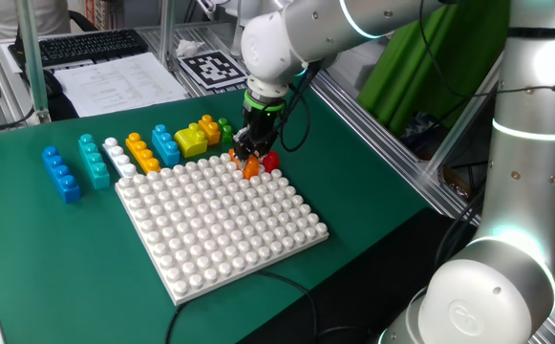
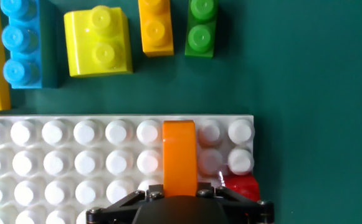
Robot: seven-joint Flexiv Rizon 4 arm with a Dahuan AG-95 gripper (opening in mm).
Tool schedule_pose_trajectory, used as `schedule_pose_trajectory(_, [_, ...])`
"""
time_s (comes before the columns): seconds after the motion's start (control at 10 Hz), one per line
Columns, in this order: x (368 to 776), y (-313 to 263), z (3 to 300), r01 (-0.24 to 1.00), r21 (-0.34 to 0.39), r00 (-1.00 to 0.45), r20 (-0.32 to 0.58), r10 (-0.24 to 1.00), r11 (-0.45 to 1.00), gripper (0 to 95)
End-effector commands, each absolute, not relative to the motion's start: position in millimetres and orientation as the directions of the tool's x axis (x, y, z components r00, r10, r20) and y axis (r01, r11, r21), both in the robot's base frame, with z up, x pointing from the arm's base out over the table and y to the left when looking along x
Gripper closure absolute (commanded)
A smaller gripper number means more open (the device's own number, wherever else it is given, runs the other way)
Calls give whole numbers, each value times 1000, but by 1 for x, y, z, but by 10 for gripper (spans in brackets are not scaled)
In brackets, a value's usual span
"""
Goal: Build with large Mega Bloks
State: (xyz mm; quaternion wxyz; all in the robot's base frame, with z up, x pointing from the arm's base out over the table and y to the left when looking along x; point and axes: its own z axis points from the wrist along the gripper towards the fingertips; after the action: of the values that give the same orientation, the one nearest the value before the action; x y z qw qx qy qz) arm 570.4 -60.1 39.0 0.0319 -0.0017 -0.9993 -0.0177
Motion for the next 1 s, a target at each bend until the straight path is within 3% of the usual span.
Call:
schedule_pose_trajectory(0.1, [571, -61, 36, 3, 26, -998, 65, 2, 1000, 950])
schedule_pose_trajectory(0.3, [571, -61, 36, 1, 22, -998, 66, -1, 1000, 950])
schedule_pose_trajectory(0.5, [571, -60, 36, 15, 22, -998, 64, 14, 1000, 570])
schedule_pose_trajectory(0.6, [571, -60, 37, 35, 16, -997, 63, 34, 999, 190])
schedule_pose_trajectory(0.7, [571, -61, 37, 43, 13, -997, 63, 42, 999, 0])
schedule_pose_trajectory(1.0, [570, -59, 40, 44, 20, -997, 64, 43, 999, 0])
